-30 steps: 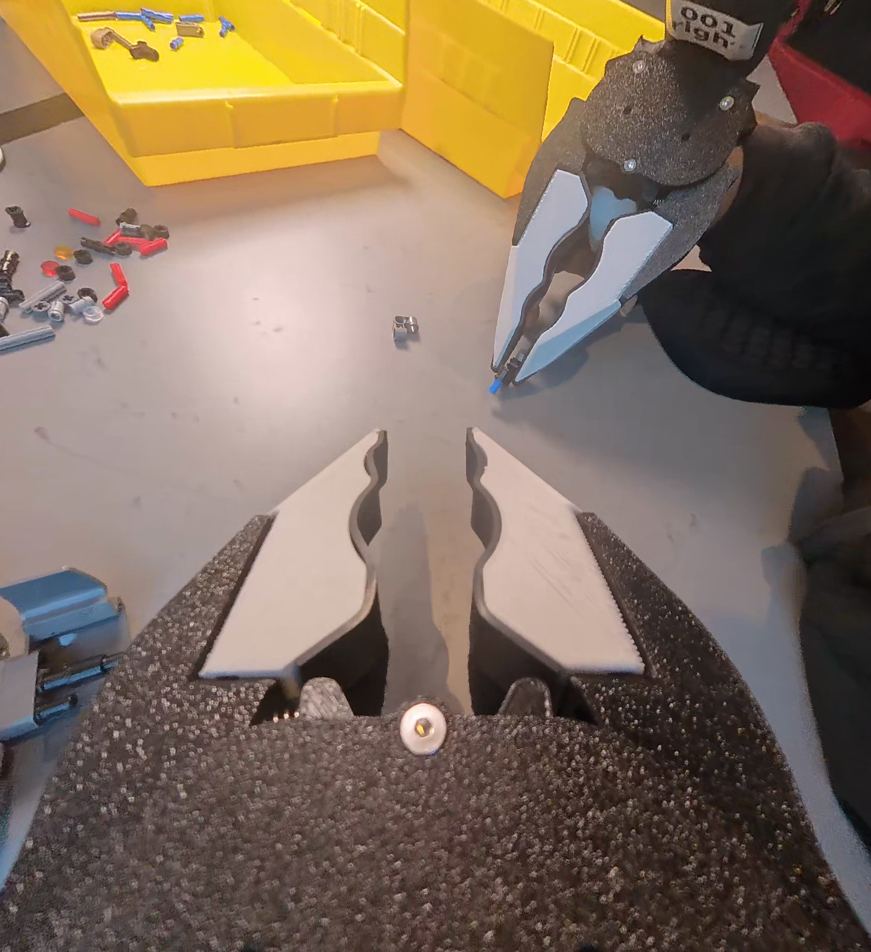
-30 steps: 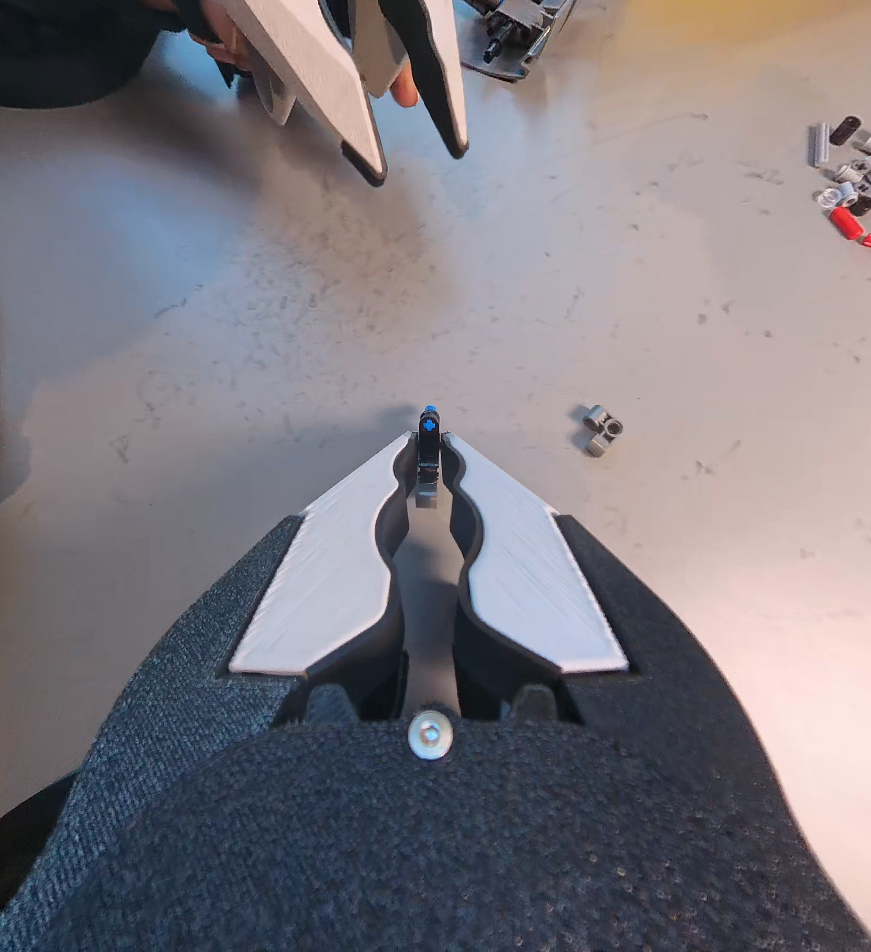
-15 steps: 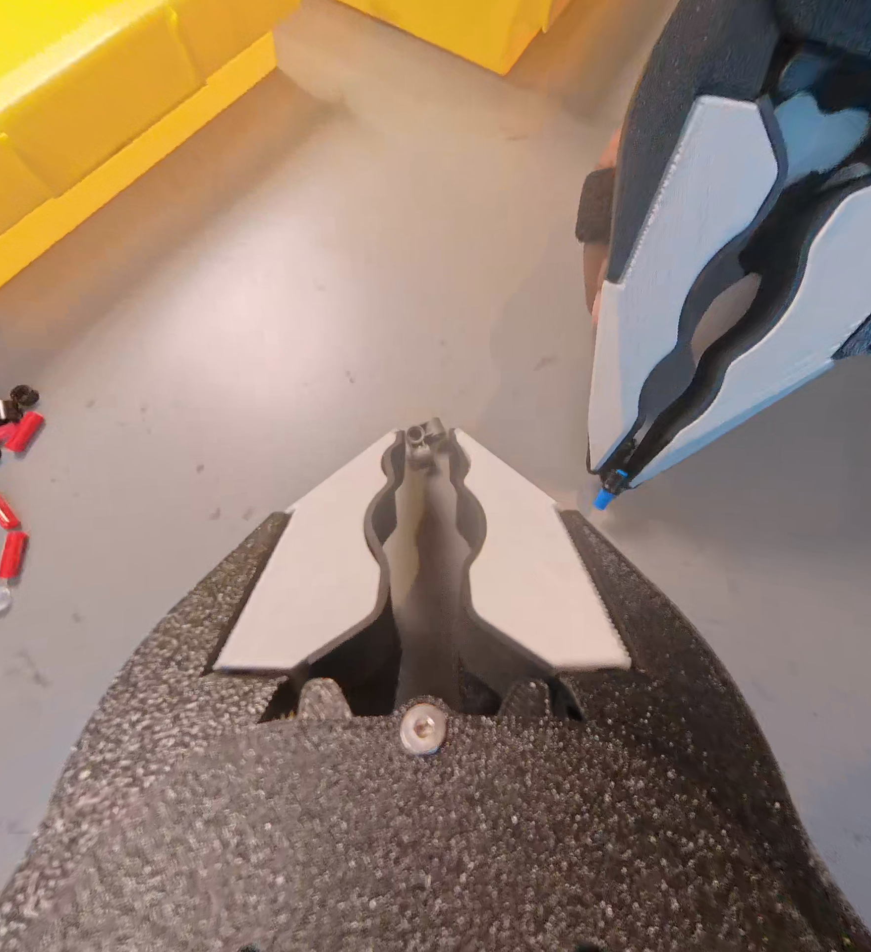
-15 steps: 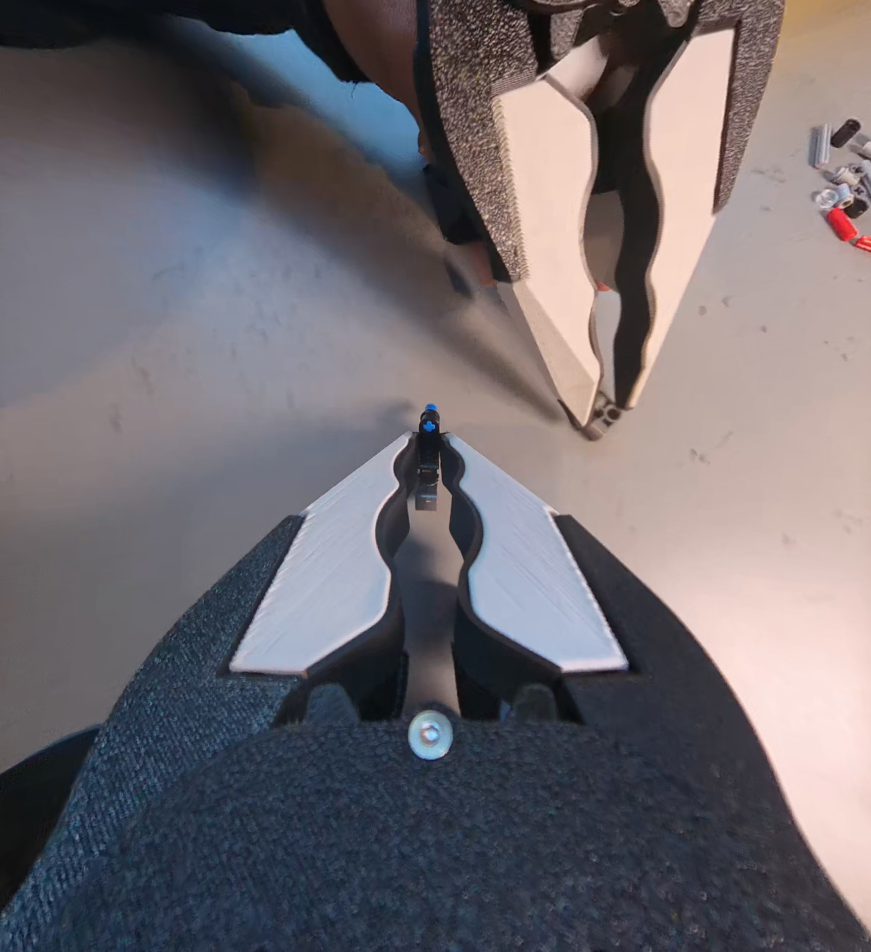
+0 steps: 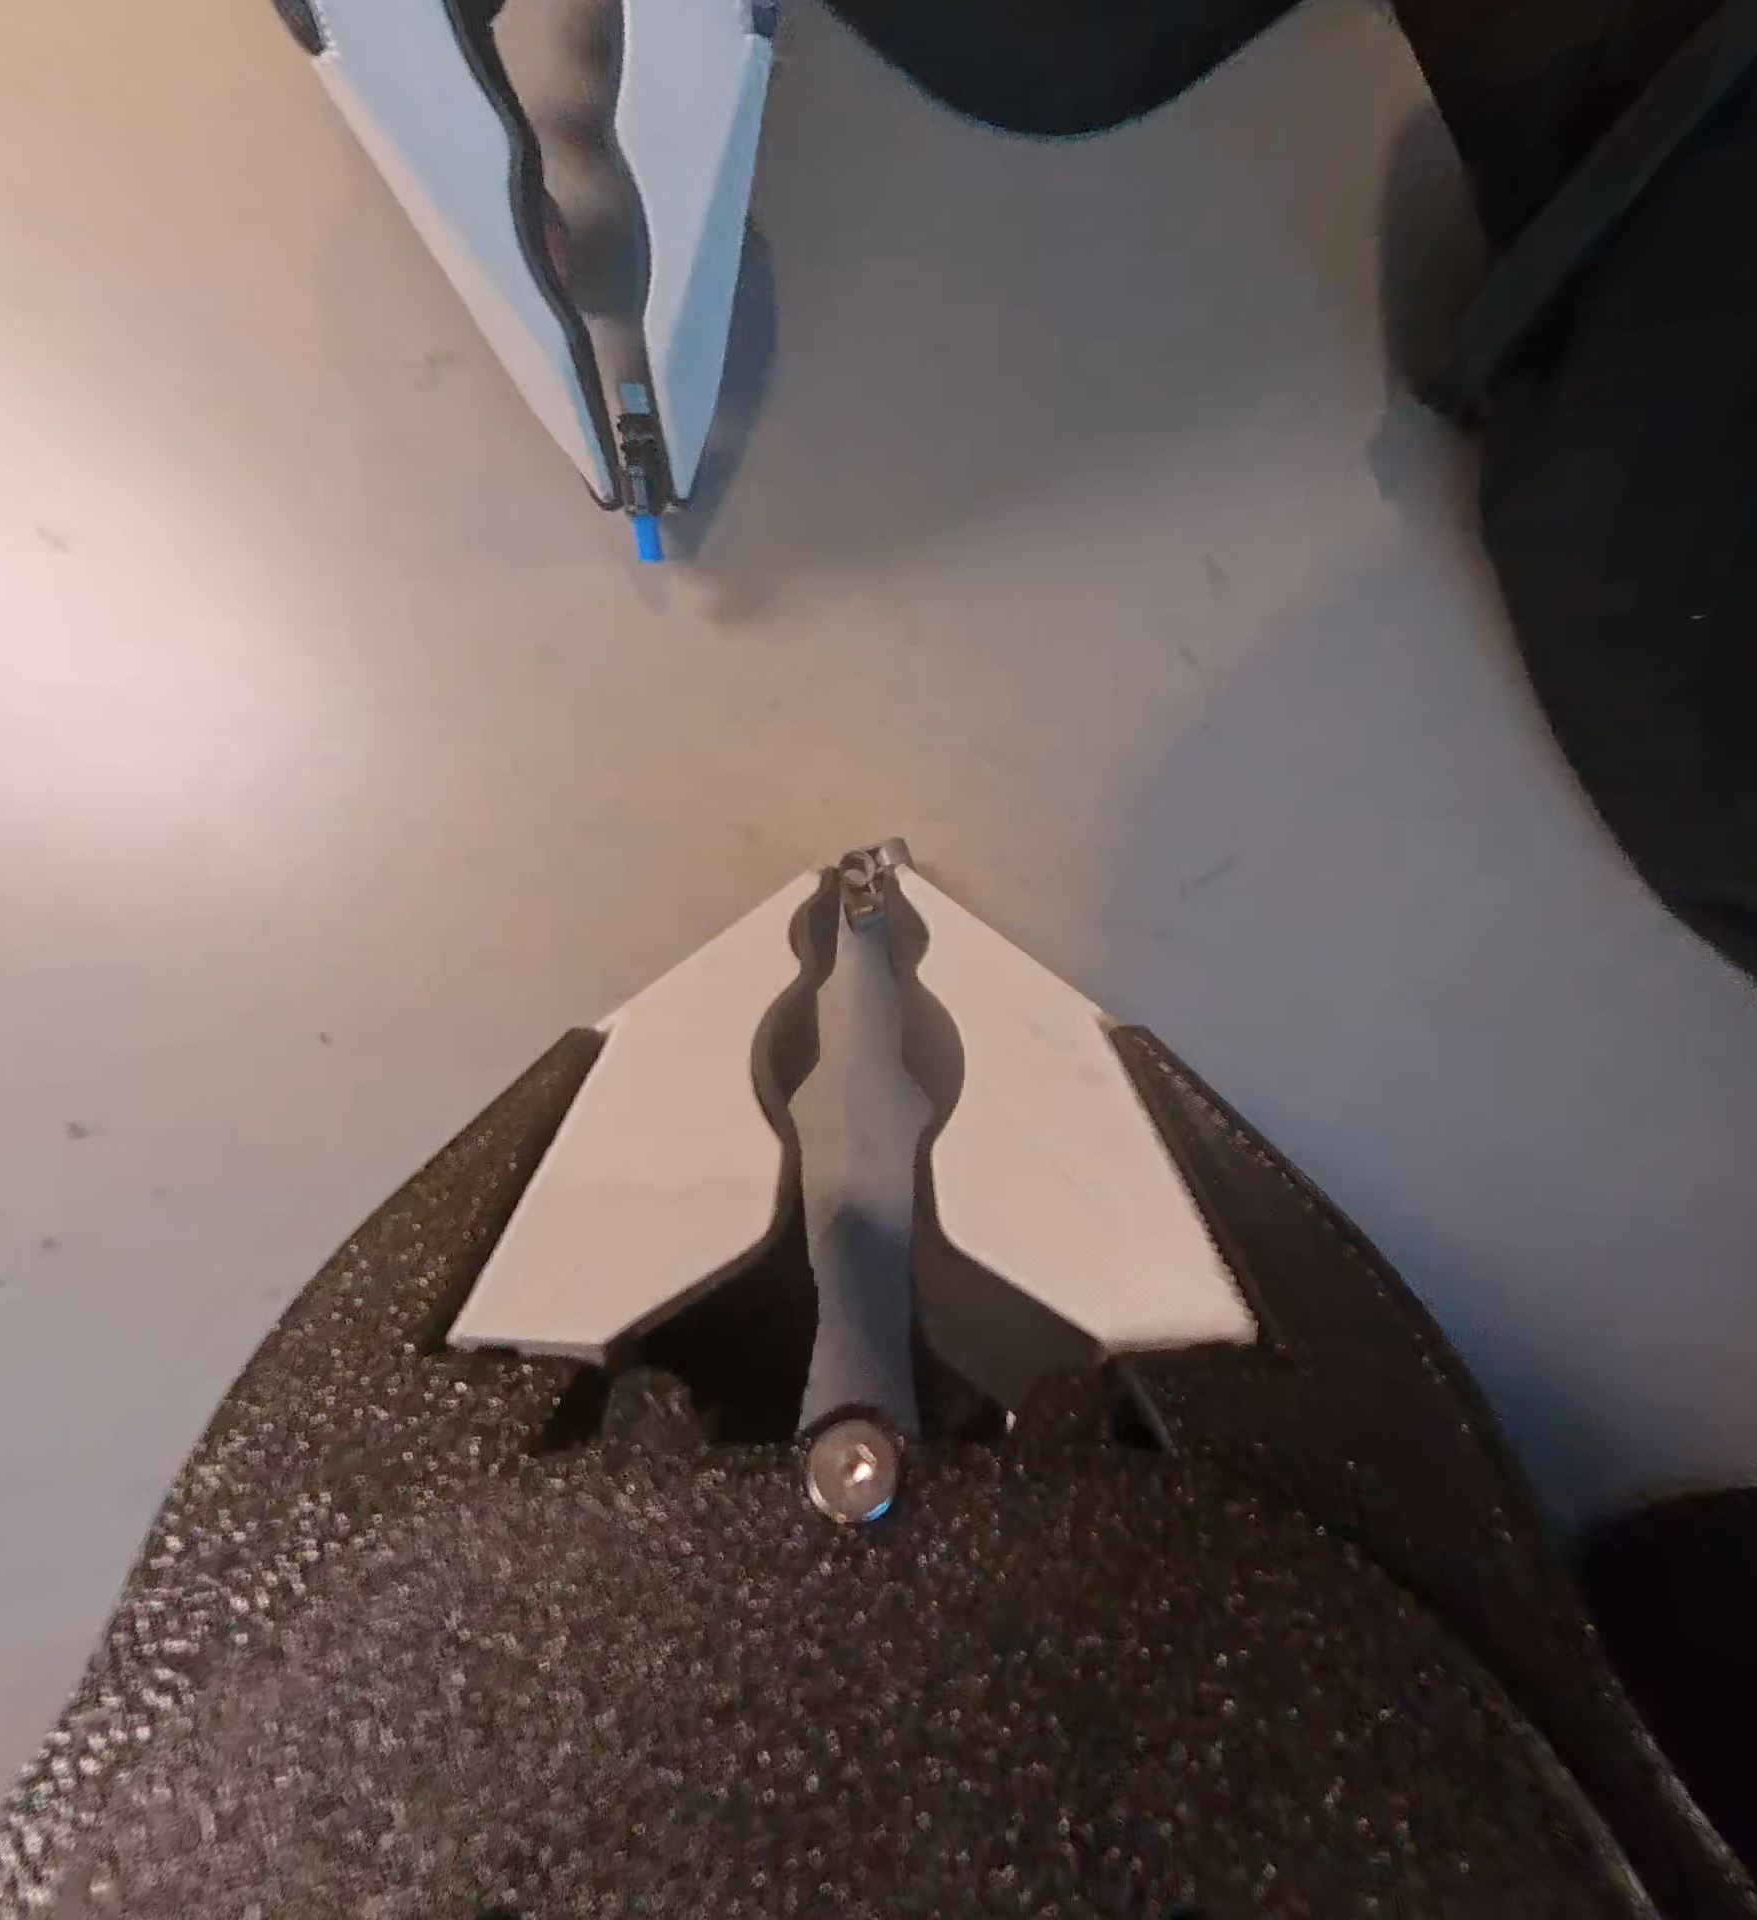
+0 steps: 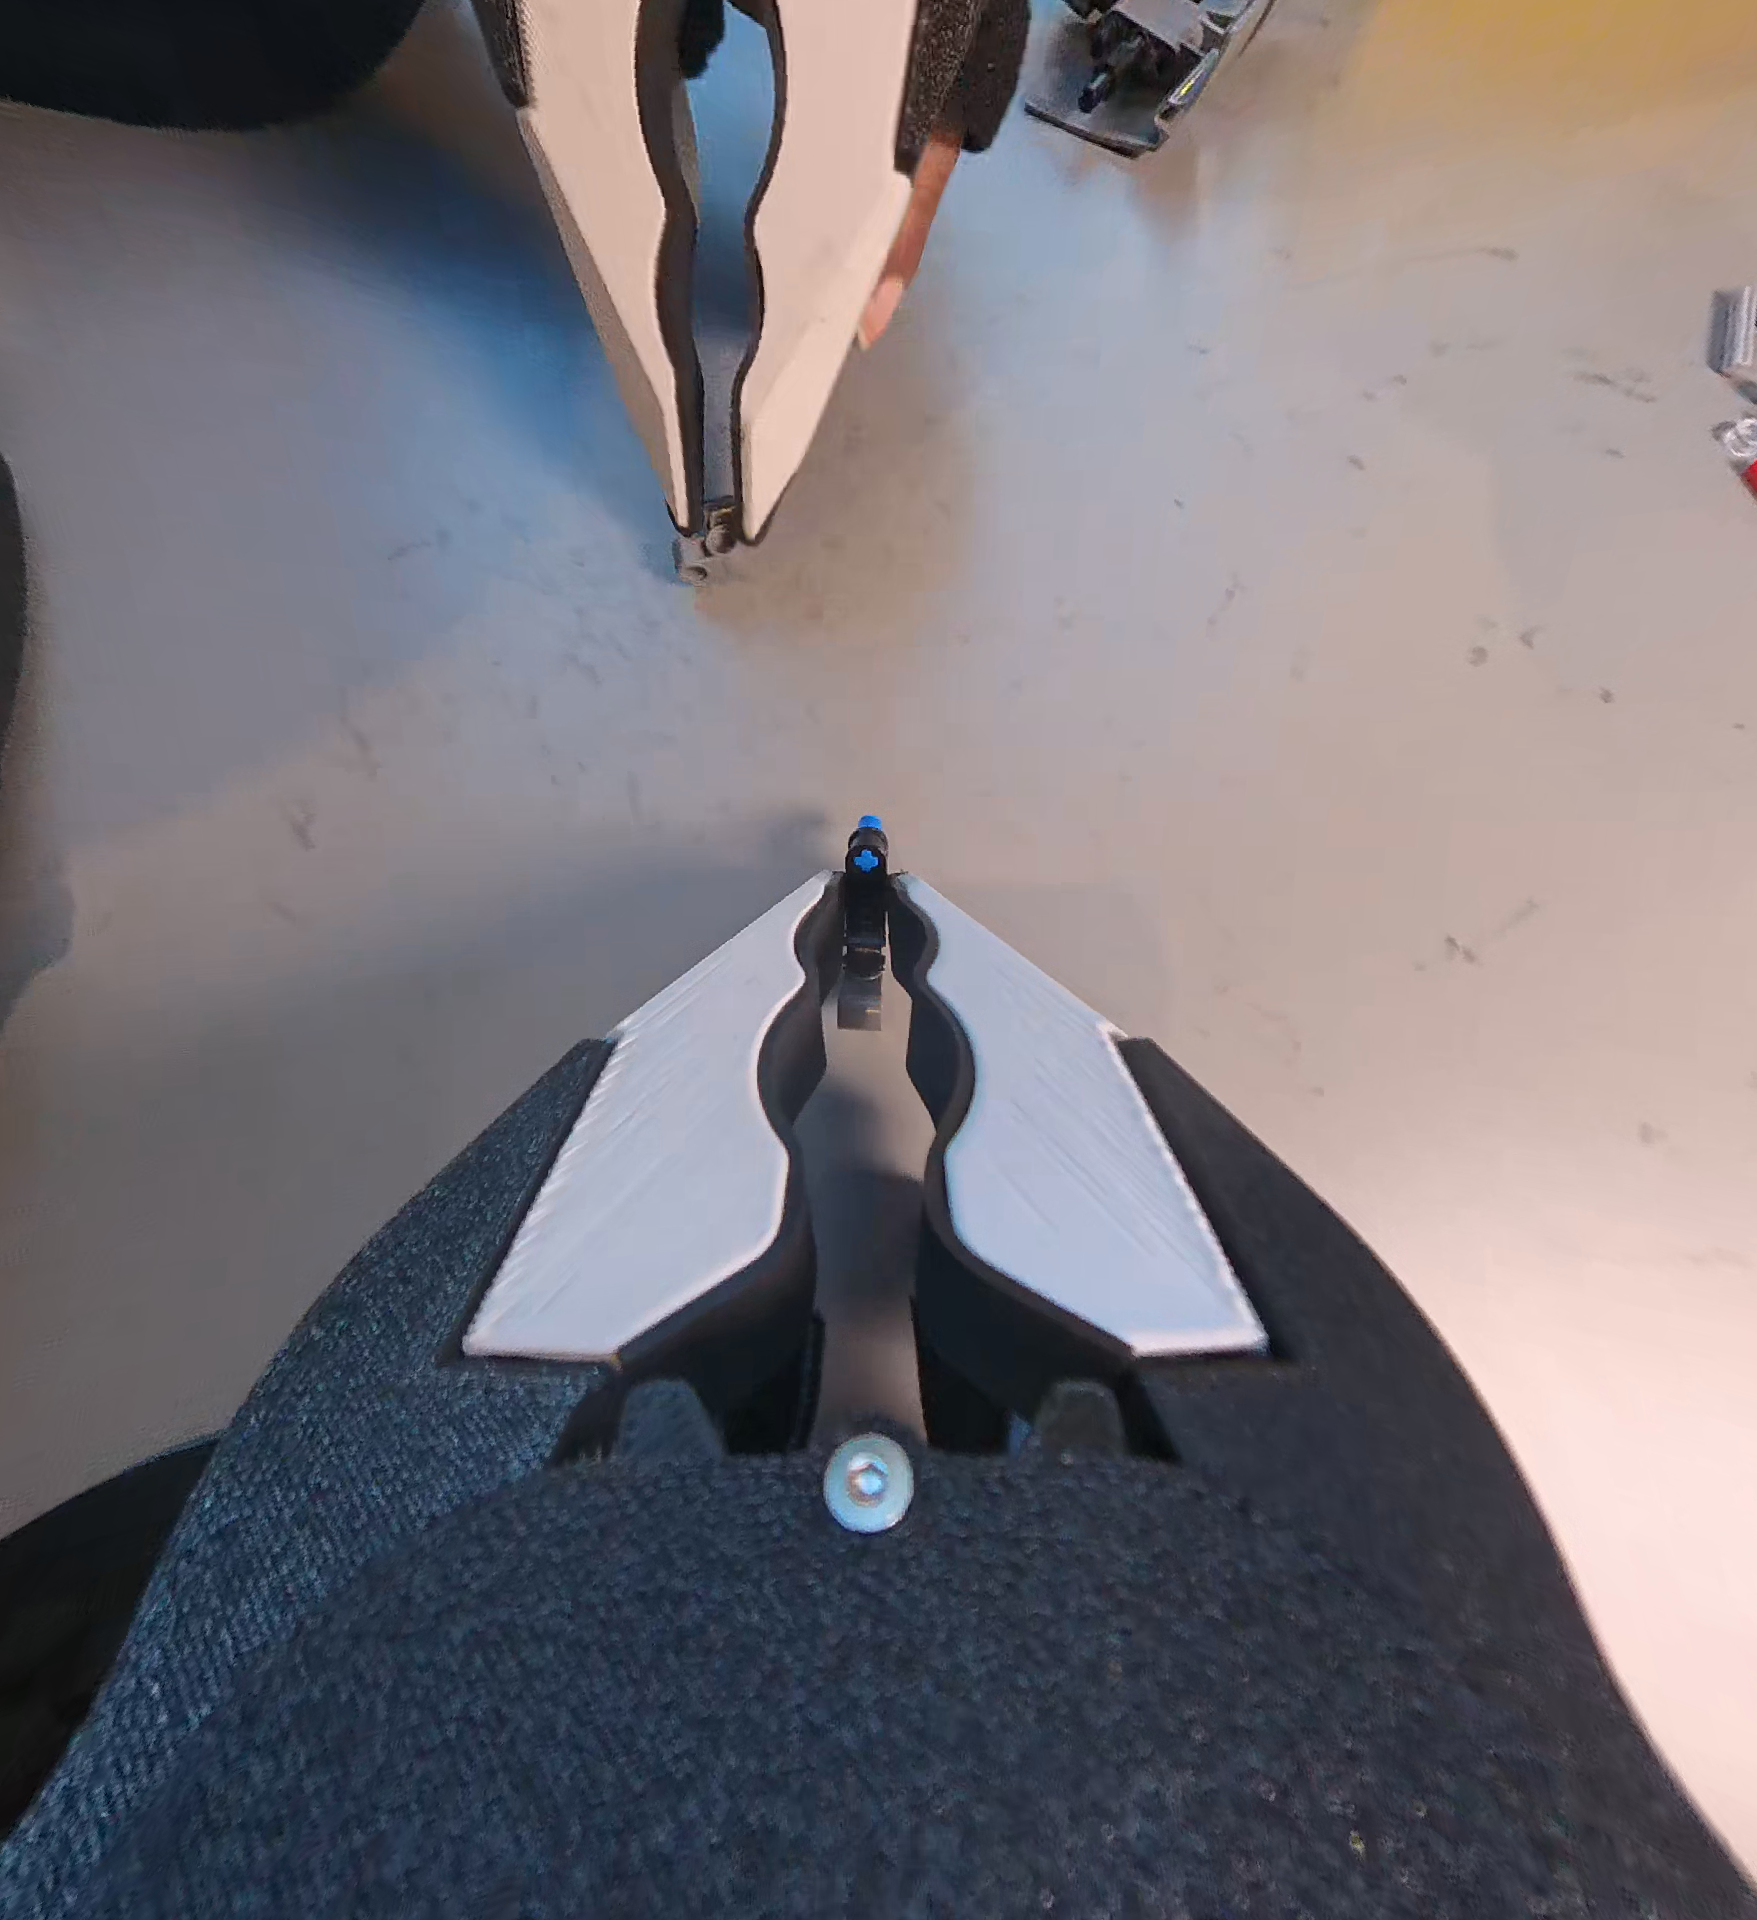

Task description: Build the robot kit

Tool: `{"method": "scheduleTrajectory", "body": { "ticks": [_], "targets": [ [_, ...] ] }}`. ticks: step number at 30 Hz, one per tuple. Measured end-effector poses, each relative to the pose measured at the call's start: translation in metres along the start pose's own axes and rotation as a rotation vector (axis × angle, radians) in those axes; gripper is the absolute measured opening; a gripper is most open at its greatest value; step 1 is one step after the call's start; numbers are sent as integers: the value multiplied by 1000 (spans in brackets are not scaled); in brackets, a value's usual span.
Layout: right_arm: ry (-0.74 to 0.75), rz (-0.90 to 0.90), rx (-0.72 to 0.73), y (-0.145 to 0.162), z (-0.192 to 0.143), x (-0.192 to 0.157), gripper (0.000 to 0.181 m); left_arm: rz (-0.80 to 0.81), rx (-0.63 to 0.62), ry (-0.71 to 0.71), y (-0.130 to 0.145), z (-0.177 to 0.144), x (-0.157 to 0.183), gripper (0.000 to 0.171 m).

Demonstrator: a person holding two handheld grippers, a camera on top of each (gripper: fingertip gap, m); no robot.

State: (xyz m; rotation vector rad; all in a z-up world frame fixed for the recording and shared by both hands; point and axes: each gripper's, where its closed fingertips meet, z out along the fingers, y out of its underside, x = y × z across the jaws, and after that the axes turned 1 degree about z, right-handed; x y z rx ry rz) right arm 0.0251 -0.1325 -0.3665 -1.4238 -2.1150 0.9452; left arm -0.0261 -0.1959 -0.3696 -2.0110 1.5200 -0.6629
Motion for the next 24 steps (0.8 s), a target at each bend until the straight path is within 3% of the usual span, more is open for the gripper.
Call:
{"method": "scheduleTrajectory", "body": {
  "ticks": [8, 14, 19, 24],
  "targets": [
    [0, 14, 28, -4, 2, -1, 7, 39, 20, -153, 4, -9, -17, 10],
    [3, 24, 59, -9, 3, 1, 7, -142, 68, -431, 14, -40, -43, 16],
    [6, 43, 189, -33, 1, -1, 7, -318, 158, -386, 7, -35, -16, 27],
    [-22, 74, 293, -56, 0, -6, 8, -309, 69, -355, 3, -11, -3, 28]
  ]
}}
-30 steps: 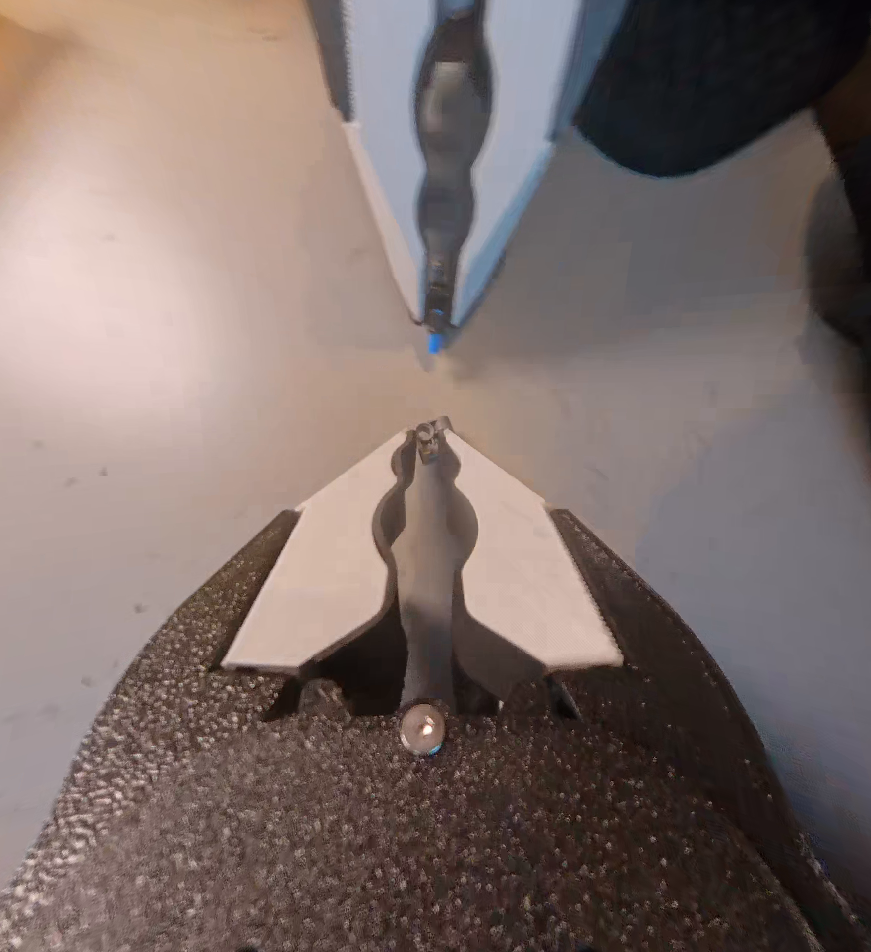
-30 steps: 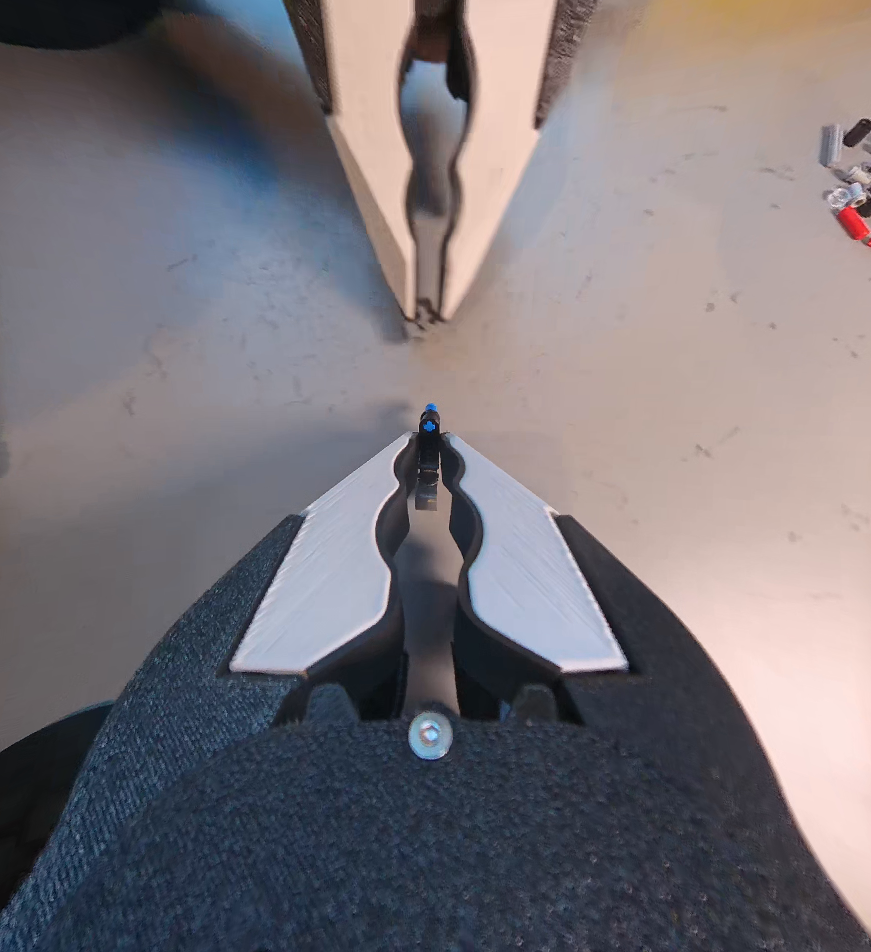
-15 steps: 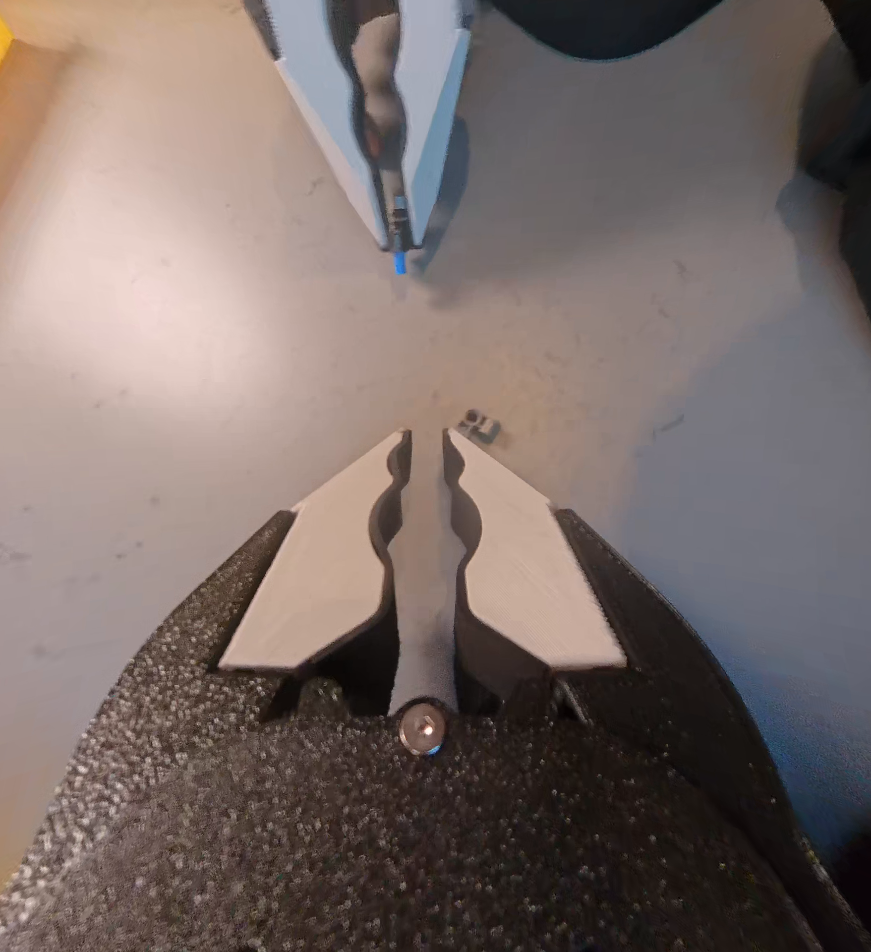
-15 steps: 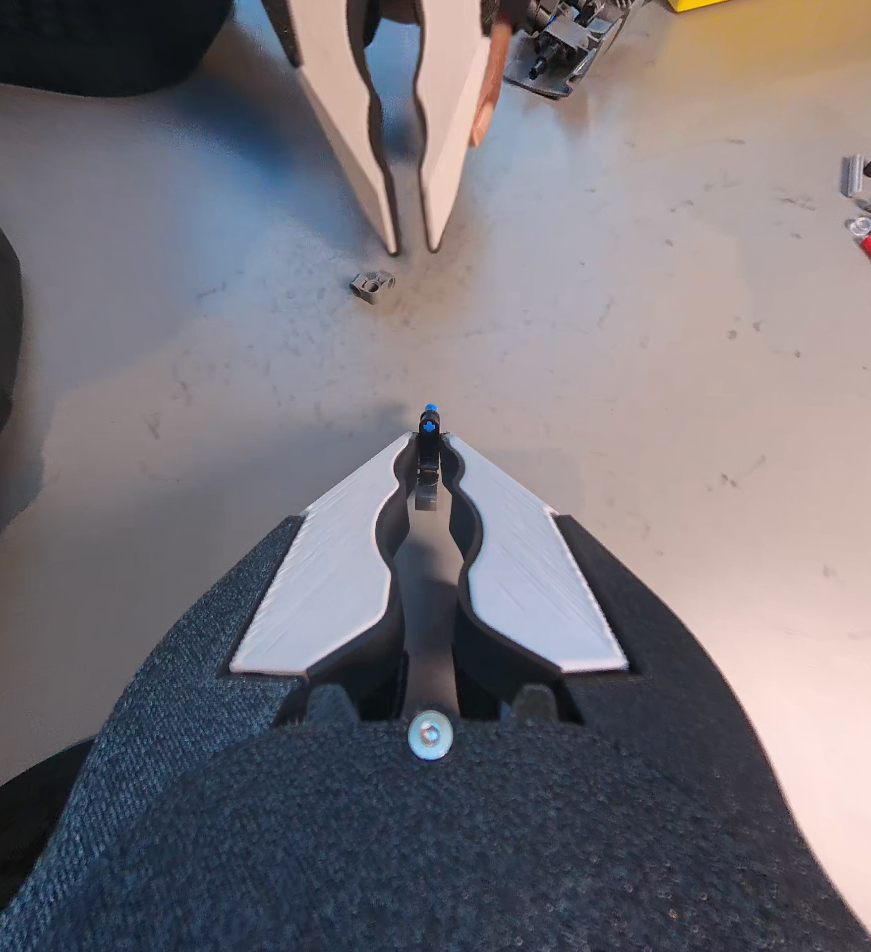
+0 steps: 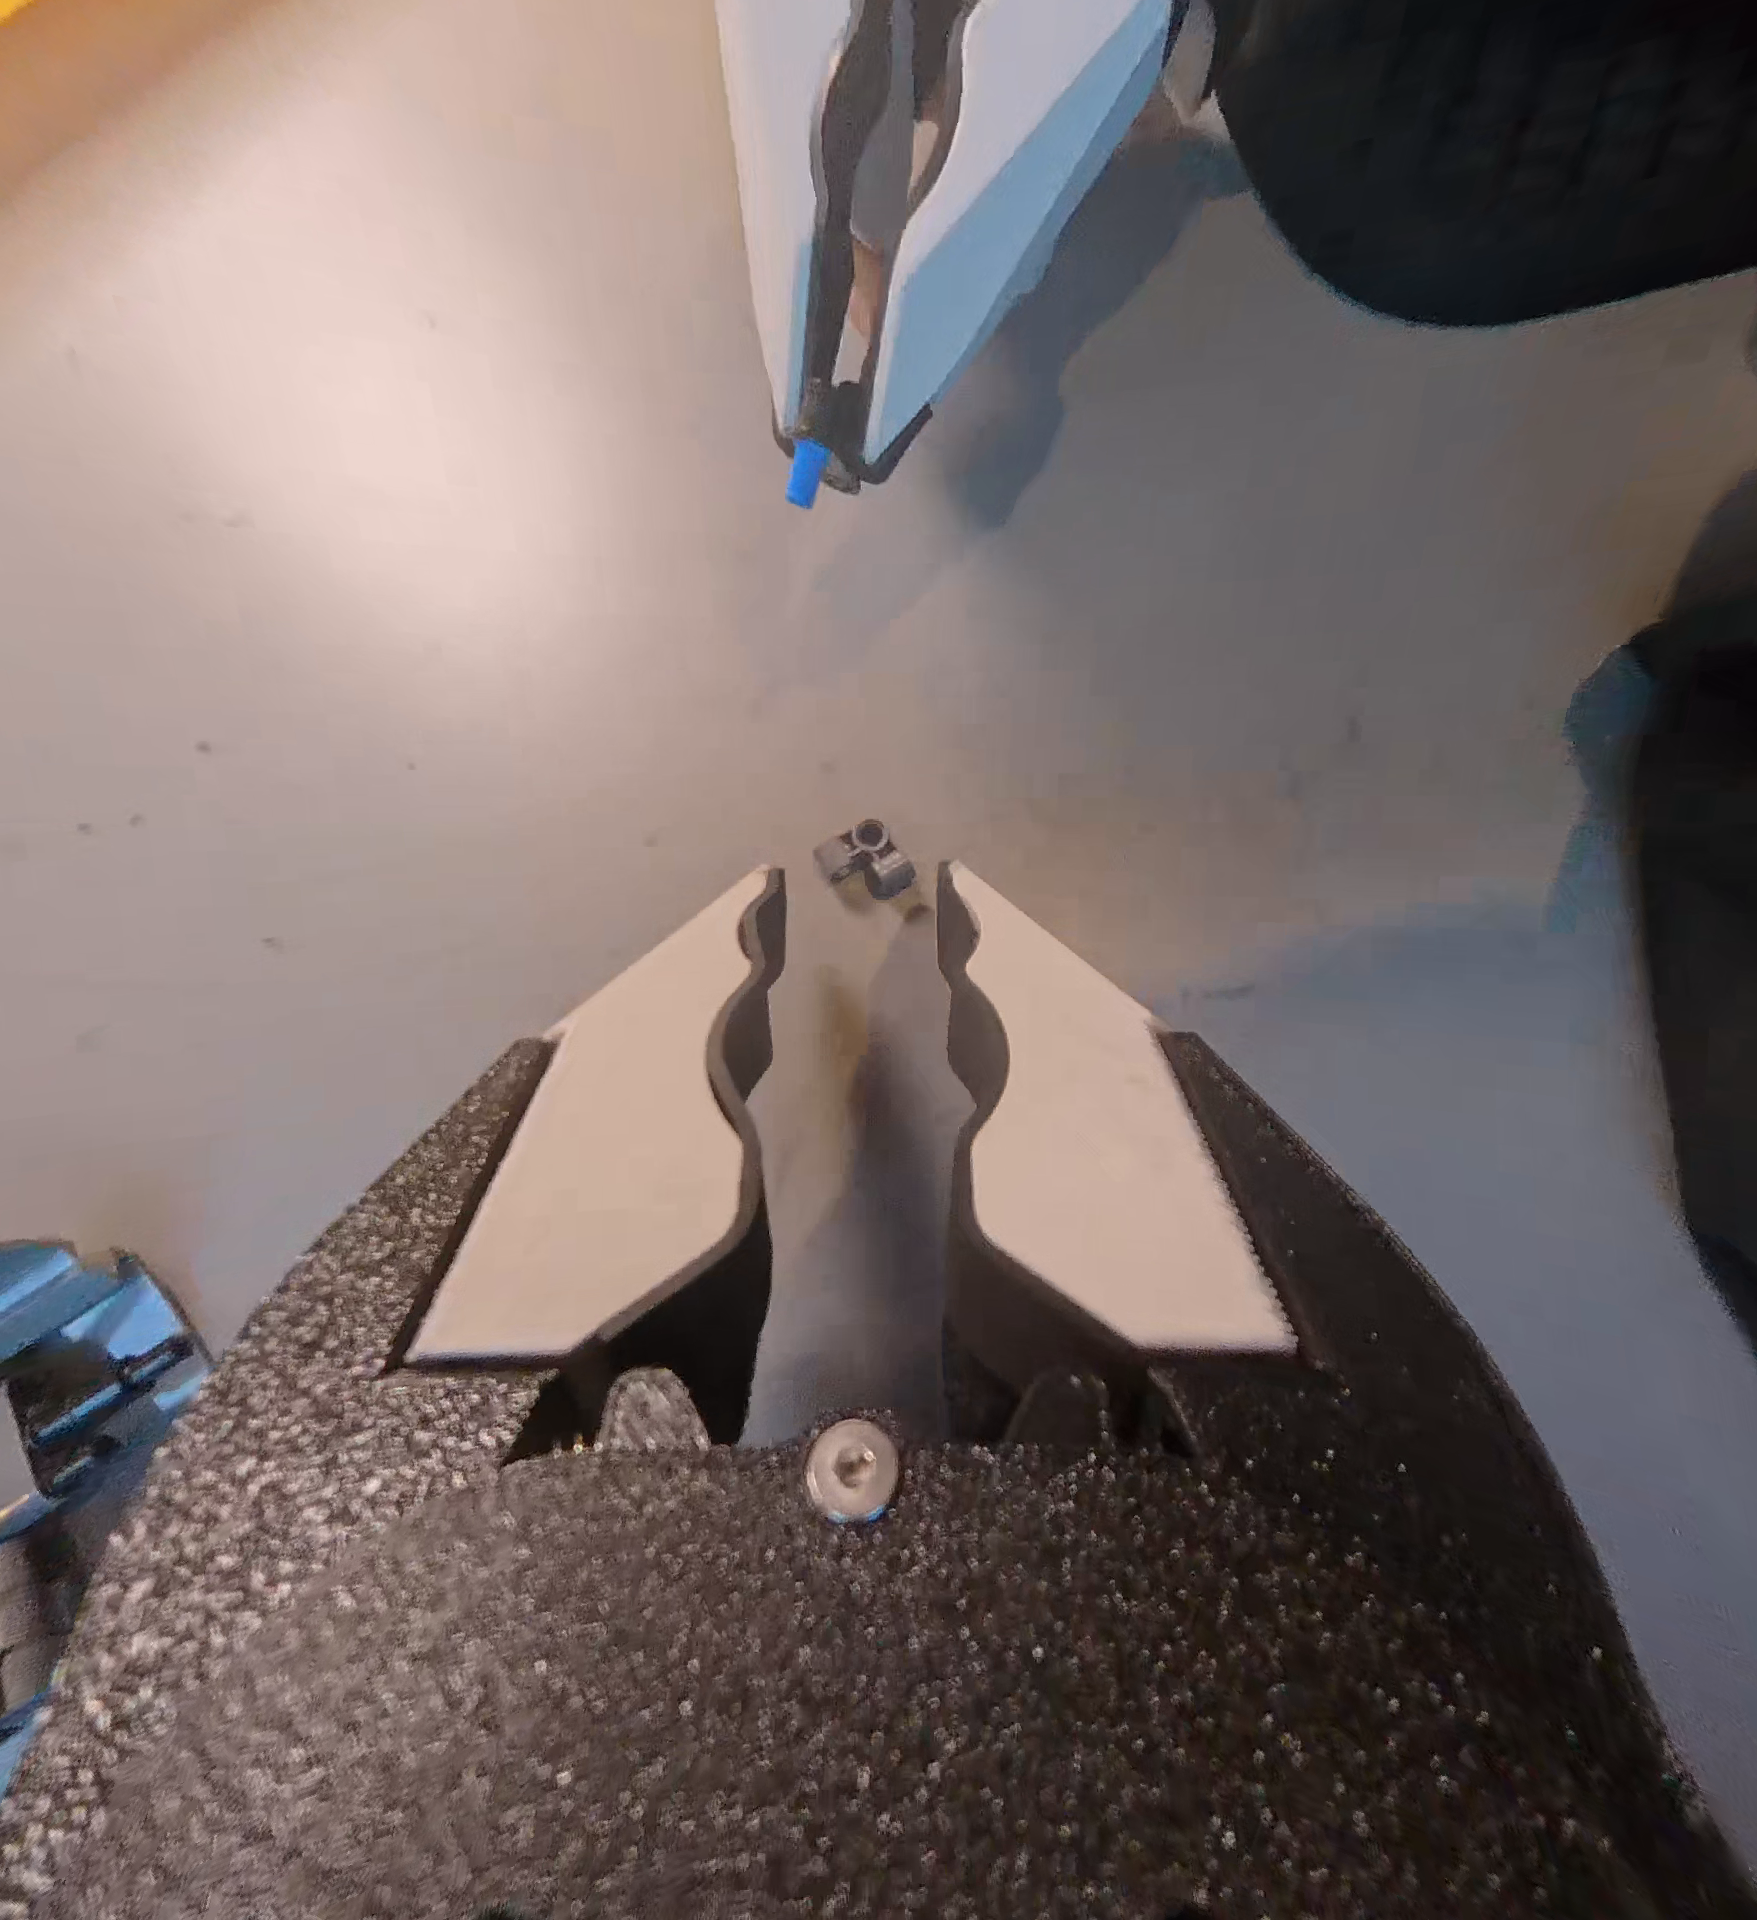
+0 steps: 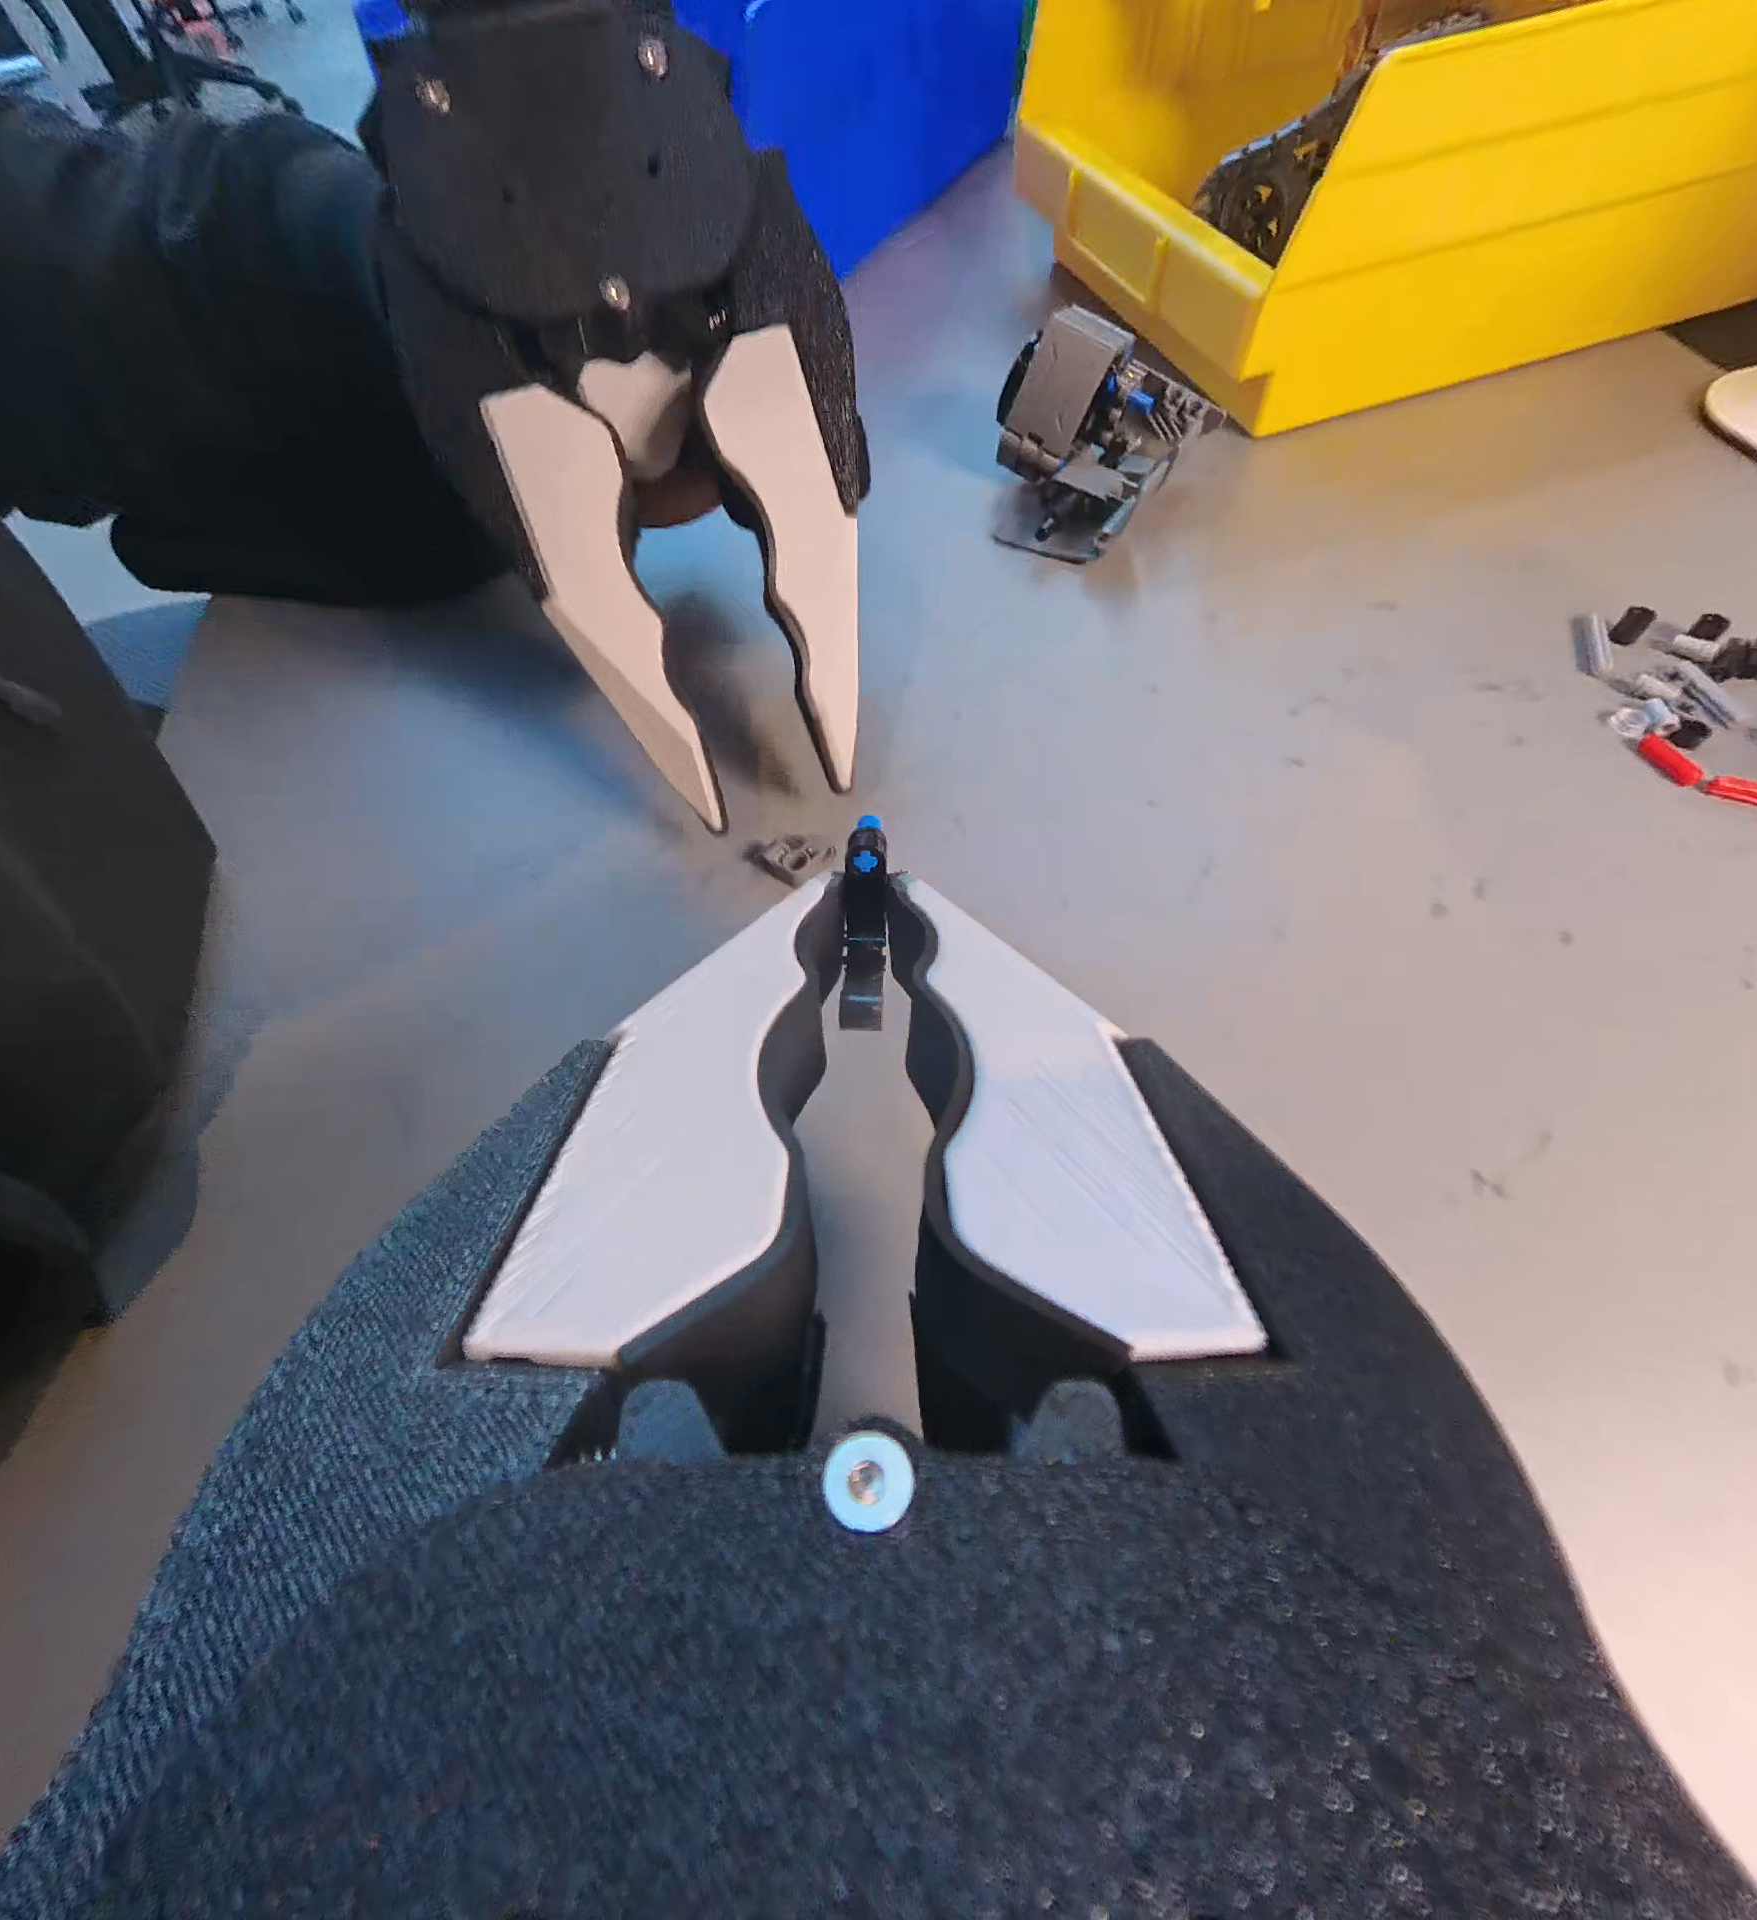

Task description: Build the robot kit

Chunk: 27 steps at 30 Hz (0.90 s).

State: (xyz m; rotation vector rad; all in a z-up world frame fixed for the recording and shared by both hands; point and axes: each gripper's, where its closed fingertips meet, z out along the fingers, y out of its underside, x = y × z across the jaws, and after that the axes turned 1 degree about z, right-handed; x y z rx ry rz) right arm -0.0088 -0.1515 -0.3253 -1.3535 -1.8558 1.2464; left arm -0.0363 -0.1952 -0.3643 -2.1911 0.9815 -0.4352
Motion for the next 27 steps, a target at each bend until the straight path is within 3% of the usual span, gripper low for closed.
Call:
{"method": "scheduleTrajectory", "body": {
  "ticks": [8, 15, 19, 23, 27],
  "targets": [
    [-23, 4, -35, 9, 10, -5, 8, 118, -77, 40, 4, 15, 4, 18],
    [-63, -9, -69, 13, 14, -13, 8, 272, -48, 154, 7, 11, 4, 18],
    [-71, -28, -109, 15, 20, -20, 8, 258, -12, 161, 4, 6, 5, 24],
    [-38, -139, -181, 14, 28, -26, 7, 180, 104, 112, -14, -9, 10, 20],
    [-28, -266, -212, 5, 36, -40, 7, 211, 88, 66, -13, -10, 20, 14]
  ]
}}
